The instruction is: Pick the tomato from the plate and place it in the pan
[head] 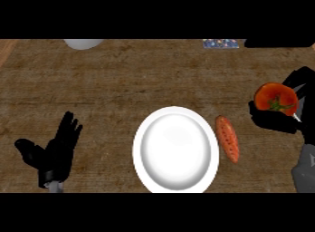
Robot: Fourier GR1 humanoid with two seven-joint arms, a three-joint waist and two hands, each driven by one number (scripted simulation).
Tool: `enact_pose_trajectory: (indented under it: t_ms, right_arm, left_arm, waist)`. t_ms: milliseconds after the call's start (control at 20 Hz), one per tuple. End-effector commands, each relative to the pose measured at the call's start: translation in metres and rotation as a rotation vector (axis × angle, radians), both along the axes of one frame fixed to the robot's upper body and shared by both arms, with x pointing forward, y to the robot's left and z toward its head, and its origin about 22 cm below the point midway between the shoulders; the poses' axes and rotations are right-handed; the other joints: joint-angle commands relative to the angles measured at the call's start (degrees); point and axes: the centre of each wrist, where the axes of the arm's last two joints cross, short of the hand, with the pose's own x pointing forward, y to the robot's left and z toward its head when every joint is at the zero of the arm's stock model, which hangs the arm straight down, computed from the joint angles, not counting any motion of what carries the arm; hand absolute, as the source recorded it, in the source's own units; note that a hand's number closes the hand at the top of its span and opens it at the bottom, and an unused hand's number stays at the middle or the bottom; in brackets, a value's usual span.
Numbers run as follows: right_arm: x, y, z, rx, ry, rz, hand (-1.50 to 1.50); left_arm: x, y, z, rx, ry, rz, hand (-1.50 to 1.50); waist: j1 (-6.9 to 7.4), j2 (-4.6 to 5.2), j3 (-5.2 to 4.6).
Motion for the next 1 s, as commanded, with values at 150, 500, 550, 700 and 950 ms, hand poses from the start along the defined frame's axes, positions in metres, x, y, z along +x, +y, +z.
enact_pose_trajectory:
  t_ms: [150, 500, 550, 700, 950]
  right_arm:
    - [0.038, -0.077, -0.01, 0.011, -0.065, -0.076, 1.5]
    - [0.072, -0.148, -0.045, -0.04, -0.044, -0.136, 1.5]
    - [0.069, -0.166, -0.042, -0.068, -0.038, -0.158, 1.5]
    - [0.078, -0.196, -0.058, 0.008, -0.071, -0.17, 1.5]
    - [0.084, -0.228, -0.081, 0.029, -0.074, -0.169, 1.5]
  left_arm:
    - [-0.004, -0.006, -0.016, -0.011, 0.052, -0.003, 0.0]
    - [0.01, -0.008, -0.008, -0.013, 0.074, -0.028, 0.0]
    - [-0.002, -0.006, -0.009, -0.006, 0.066, -0.029, 0.0]
    - [-0.002, -0.005, -0.014, -0.009, 0.066, -0.031, 0.0]
    - [-0.002, -0.004, -0.009, -0.025, 0.06, -0.049, 0.0]
  waist:
    - [0.25, 0.55, -0.44]
    - [0.99, 0.89, -0.38]
    - [0.96, 0.74, -0.39]
    - [1.5, 1.04, -0.33]
    - [2.33, 1.26, -0.25]
